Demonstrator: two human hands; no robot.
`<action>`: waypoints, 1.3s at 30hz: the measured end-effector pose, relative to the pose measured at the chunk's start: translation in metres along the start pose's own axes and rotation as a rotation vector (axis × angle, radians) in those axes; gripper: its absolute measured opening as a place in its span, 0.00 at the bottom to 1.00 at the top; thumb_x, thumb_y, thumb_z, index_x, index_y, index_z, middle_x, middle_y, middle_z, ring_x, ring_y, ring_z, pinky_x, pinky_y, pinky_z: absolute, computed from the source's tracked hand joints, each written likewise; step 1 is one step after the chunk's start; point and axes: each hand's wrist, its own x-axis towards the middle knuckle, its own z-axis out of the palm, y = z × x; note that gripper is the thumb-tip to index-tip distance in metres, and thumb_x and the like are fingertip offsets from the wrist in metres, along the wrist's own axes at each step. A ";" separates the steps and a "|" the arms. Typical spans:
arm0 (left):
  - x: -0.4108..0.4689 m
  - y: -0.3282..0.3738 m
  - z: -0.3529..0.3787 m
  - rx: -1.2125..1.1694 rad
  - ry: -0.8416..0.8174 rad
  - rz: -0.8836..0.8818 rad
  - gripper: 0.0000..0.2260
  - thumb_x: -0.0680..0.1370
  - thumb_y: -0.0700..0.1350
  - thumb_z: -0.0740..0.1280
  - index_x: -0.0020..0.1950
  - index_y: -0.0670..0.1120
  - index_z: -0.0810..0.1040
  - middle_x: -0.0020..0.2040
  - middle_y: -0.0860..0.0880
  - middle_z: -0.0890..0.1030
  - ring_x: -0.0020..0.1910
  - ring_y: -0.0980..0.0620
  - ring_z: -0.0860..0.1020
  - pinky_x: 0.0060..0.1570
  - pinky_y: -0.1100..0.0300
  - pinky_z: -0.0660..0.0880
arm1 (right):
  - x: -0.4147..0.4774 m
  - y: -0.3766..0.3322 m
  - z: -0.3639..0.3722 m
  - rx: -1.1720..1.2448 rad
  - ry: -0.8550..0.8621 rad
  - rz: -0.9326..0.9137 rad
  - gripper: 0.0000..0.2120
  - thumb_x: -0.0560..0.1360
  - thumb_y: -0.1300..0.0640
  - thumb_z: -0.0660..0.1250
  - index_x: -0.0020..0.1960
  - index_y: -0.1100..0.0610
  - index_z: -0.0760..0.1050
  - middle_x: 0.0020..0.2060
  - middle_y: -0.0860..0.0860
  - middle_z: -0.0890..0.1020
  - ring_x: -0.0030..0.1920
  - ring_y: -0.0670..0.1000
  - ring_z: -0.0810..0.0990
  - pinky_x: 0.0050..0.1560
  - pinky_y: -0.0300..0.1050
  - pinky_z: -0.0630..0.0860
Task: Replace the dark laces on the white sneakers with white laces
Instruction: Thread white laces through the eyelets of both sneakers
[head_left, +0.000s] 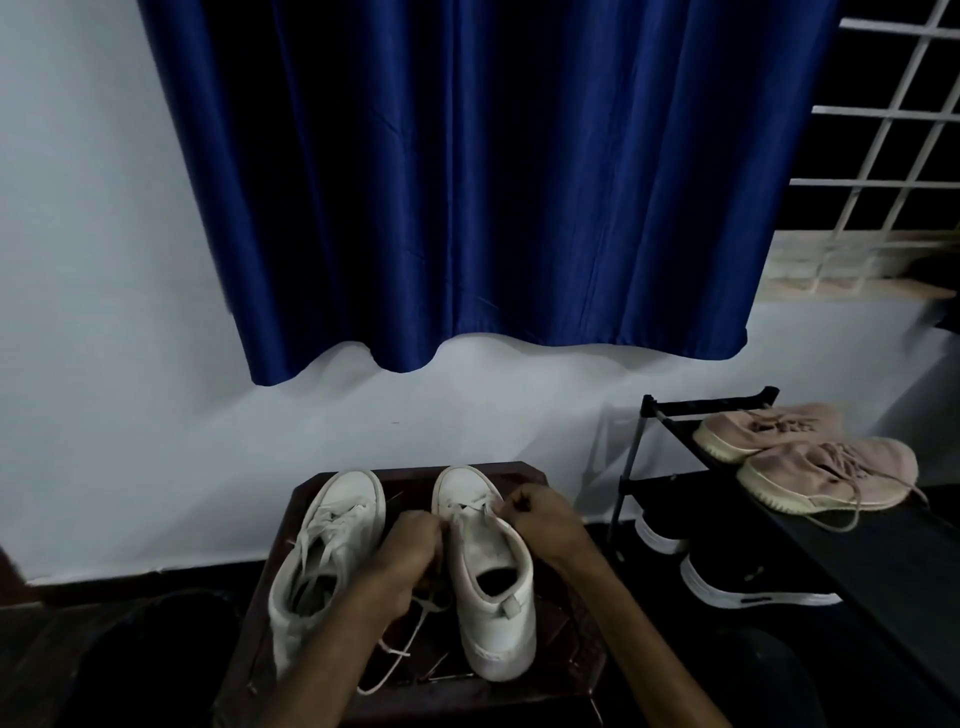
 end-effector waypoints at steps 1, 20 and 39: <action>-0.003 0.001 -0.006 -0.106 -0.041 -0.069 0.12 0.79 0.41 0.59 0.37 0.43 0.74 0.37 0.39 0.76 0.36 0.42 0.76 0.41 0.49 0.76 | -0.001 -0.002 -0.001 -0.042 -0.003 0.003 0.13 0.74 0.45 0.69 0.35 0.49 0.74 0.36 0.46 0.80 0.38 0.45 0.77 0.36 0.37 0.68; 0.002 0.005 -0.007 -0.581 -0.072 -0.209 0.08 0.79 0.42 0.62 0.41 0.43 0.78 0.37 0.44 0.78 0.36 0.47 0.76 0.41 0.53 0.77 | -0.007 -0.009 -0.001 -0.145 0.025 0.008 0.05 0.75 0.50 0.67 0.41 0.48 0.75 0.48 0.51 0.84 0.51 0.52 0.81 0.46 0.41 0.73; 0.007 -0.002 -0.001 0.251 0.299 0.349 0.02 0.78 0.47 0.67 0.45 0.53 0.76 0.49 0.54 0.83 0.51 0.52 0.80 0.51 0.56 0.73 | -0.011 -0.005 -0.002 -0.085 0.074 0.024 0.04 0.73 0.49 0.68 0.41 0.48 0.78 0.44 0.47 0.85 0.48 0.49 0.82 0.45 0.40 0.73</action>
